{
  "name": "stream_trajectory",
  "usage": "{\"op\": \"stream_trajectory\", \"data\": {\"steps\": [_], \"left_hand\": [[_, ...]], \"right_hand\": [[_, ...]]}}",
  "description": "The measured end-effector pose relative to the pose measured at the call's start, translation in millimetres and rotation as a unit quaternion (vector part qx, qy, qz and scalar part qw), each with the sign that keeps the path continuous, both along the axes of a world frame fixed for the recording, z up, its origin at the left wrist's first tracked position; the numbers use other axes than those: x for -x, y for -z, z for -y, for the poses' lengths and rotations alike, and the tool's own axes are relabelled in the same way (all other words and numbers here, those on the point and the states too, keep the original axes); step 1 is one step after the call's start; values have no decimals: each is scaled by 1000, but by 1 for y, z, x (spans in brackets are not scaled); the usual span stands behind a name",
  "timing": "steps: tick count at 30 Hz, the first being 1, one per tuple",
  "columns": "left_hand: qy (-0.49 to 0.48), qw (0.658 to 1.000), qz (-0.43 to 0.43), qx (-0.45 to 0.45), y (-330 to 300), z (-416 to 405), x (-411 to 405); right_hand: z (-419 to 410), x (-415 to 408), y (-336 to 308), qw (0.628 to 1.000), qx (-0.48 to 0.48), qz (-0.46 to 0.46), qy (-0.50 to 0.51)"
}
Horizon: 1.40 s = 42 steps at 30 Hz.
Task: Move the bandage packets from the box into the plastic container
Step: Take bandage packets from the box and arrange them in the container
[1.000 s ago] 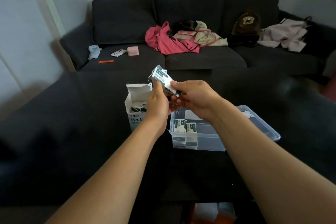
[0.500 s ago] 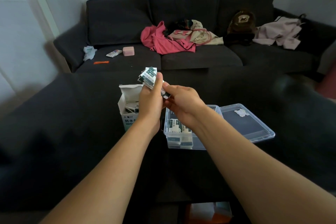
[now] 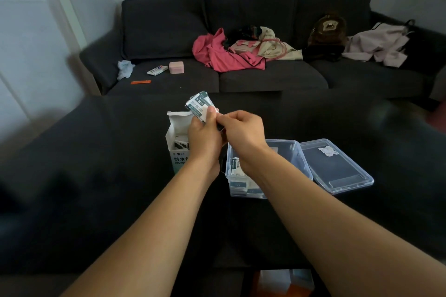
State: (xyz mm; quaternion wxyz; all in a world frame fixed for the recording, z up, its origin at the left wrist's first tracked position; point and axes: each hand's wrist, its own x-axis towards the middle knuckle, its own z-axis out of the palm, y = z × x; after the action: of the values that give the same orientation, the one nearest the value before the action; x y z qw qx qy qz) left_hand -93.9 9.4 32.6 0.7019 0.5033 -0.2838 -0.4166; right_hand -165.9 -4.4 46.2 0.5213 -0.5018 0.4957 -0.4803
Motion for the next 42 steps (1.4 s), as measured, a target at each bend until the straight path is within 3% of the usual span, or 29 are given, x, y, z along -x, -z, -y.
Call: {"op": "stream_trajectory", "data": {"steps": [3, 7, 10, 15, 19, 22, 24, 28, 31, 36, 42], "left_hand": [[-4, 998, 64, 13, -3, -3, -2], [81, 972, 222, 12, -4, -10, 1], [118, 935, 333, 2, -2, -13, 5], [93, 925, 368, -26, 0, -10, 3], [93, 907, 408, -38, -1, -10, 3], [117, 906, 405, -24, 0, -11, 6], [120, 912, 391, -20, 2, -10, 7], [130, 951, 281, -4, 4, -4, 4], [139, 960, 244, -7, 3, -4, 2], [122, 941, 315, -13, 4, -5, 2], [139, 911, 388, -12, 6, -8, 3]], "right_hand": [[6, 8, -8, 987, 106, -113, 50], [10, 22, -14, 965, 210, -143, -60], [11, 24, -11, 937, 282, -201, -50], [19, 27, -9, 933, 292, -210, -33], [17, 26, -4, 885, 340, -311, -61], [22, 29, -3, 882, 314, -348, -59], [23, 31, -4, 900, 272, -335, -69], [22, 40, -16, 973, 144, -134, -123], [25, 54, -19, 975, 85, -50, -197], [27, 64, -15, 961, 17, -45, -272], [28, 70, -18, 971, -19, -64, -230]]}}
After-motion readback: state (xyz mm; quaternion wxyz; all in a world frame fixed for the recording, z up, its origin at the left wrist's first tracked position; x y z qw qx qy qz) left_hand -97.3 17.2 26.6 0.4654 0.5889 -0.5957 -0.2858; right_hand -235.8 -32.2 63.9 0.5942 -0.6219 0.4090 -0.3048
